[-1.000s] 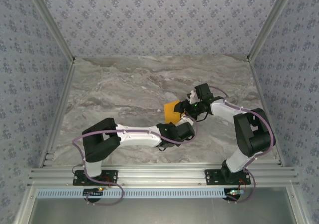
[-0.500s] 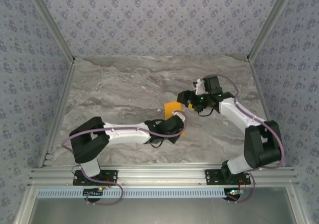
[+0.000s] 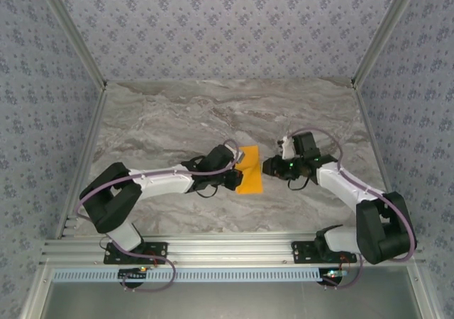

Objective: Fold a paper plane with a square sheet of paper (fold left side to right side)
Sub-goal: Fold the triangle a second time at the center of the table.

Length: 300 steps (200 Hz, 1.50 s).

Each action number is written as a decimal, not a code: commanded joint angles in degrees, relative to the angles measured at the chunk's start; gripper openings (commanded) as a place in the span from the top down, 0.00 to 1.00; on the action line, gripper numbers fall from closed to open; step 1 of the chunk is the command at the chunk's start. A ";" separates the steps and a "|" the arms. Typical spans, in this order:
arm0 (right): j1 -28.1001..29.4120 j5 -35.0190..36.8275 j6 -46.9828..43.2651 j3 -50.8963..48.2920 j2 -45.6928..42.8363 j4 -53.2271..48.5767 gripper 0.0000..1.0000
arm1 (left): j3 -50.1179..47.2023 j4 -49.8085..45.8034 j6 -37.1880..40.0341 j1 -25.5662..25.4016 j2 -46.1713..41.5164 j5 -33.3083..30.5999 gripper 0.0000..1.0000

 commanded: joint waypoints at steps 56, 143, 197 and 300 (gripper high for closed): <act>6.54 8.07 0.92 -0.04 8.67 0.10 0.85 | 1.91 -2.67 1.71 3.19 0.89 5.22 1.00; 7.73 11.49 -0.52 1.03 12.67 -4.96 0.85 | 3.76 -3.92 3.40 4.95 3.71 4.38 1.00; 8.33 12.20 -1.27 1.64 13.93 -6.24 0.85 | 5.19 -4.18 3.97 5.31 5.96 4.92 1.00; 9.29 12.71 -2.11 2.70 14.87 -7.53 0.85 | 6.69 -5.05 4.61 5.40 8.82 4.37 1.00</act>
